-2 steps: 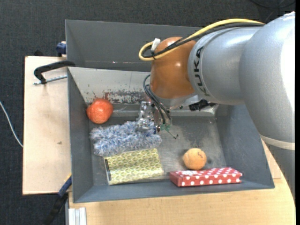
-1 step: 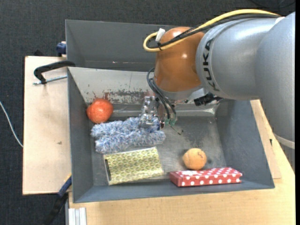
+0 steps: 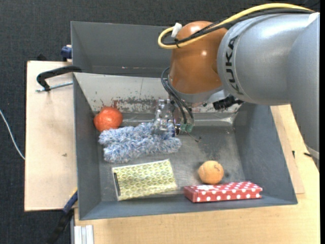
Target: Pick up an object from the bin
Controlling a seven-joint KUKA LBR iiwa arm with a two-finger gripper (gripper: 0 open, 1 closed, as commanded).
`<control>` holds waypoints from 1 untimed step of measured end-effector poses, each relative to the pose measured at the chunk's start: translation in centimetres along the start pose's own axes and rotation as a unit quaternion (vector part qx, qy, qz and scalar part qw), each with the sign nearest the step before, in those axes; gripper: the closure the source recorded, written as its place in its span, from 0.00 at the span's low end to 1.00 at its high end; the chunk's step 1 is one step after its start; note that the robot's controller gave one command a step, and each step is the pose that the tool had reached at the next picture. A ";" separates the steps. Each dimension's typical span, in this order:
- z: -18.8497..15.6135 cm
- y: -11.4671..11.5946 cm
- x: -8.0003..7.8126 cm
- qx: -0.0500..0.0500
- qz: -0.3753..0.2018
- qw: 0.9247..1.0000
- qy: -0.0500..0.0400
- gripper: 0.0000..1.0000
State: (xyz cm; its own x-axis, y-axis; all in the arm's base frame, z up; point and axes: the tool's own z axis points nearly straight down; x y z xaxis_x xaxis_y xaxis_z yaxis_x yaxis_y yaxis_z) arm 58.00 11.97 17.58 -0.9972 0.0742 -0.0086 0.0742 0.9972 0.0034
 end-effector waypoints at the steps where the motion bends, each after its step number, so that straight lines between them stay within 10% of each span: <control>1: -2.2 0.7 0.4 0.001 -0.001 1.000 0.003 1.00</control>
Offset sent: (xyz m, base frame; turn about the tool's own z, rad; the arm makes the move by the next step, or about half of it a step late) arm 0.0074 -0.0160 -0.1058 0.0037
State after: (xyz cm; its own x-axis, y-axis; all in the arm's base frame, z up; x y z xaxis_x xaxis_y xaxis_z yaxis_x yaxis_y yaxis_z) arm 57.62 12.68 19.77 -0.9974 0.0726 -0.0018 0.0726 0.9974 0.0016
